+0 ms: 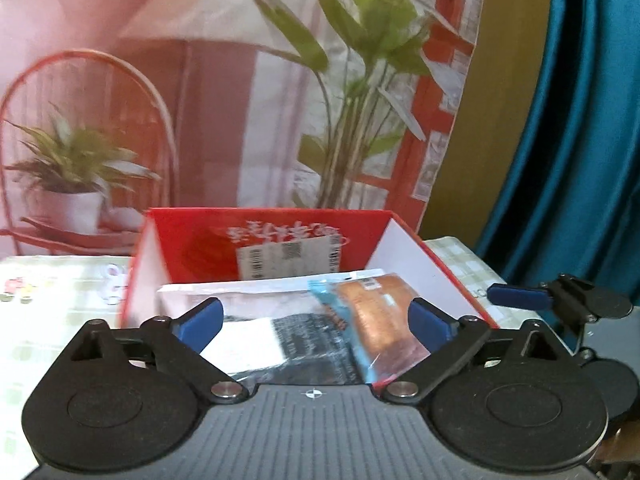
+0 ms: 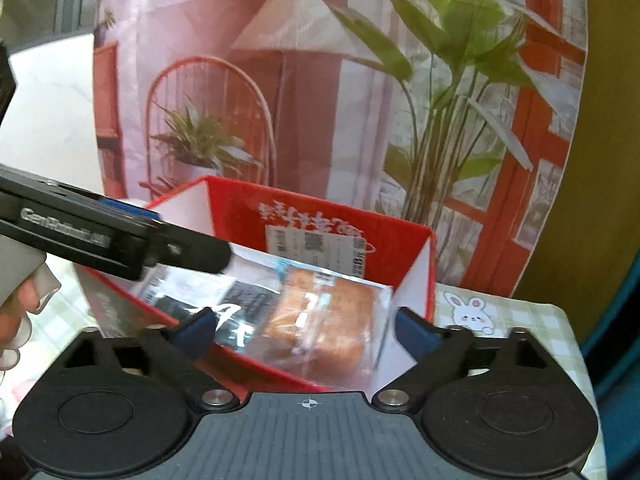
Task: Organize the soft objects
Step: 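Lower the bread package into the red box and open both grippers, then move both grippers down to the black eye mask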
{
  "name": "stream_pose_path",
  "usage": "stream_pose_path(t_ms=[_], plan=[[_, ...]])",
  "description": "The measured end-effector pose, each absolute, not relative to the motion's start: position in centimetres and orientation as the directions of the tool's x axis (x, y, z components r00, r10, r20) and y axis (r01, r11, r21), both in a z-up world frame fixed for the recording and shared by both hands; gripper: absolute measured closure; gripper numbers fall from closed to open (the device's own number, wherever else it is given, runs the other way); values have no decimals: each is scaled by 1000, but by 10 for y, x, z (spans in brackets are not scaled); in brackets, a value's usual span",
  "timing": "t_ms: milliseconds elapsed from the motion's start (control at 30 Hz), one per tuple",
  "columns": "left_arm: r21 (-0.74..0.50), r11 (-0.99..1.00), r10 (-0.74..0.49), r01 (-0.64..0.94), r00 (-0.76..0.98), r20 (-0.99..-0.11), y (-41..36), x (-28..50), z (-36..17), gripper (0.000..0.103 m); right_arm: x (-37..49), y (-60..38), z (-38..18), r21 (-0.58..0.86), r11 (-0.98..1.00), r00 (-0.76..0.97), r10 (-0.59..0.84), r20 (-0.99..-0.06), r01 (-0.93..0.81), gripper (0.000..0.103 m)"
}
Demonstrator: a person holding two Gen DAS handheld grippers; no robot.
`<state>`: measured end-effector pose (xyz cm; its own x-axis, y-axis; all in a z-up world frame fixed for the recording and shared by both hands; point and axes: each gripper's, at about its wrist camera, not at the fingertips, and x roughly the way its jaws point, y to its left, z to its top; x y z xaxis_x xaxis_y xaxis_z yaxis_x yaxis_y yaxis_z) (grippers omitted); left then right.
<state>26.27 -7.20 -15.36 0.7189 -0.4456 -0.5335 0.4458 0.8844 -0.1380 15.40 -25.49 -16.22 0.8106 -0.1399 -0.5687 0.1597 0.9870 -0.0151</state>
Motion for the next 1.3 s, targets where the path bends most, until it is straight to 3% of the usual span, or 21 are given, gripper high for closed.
stream_pose_path(t_ms=[267,600,1033,1300], plan=[[-106,920,-373,376,762,-530,-36,220,-156,0,127,-236,-160,67,981,836,-120,-536,184,0],[-107,939,-324,326,739,-591,2,157,-189,0,85,-212,-174,155,976,838,-47,-543,155,0],[-75,951,-262,299,656,-708,17,106,-245,0,32,-180,-224,143,974,712,-25,-702,175,0],[5,932,-223,363,581,-783,0,100,-271,0,34,-163,-249,76,985,599,-33,-800,155,0]])
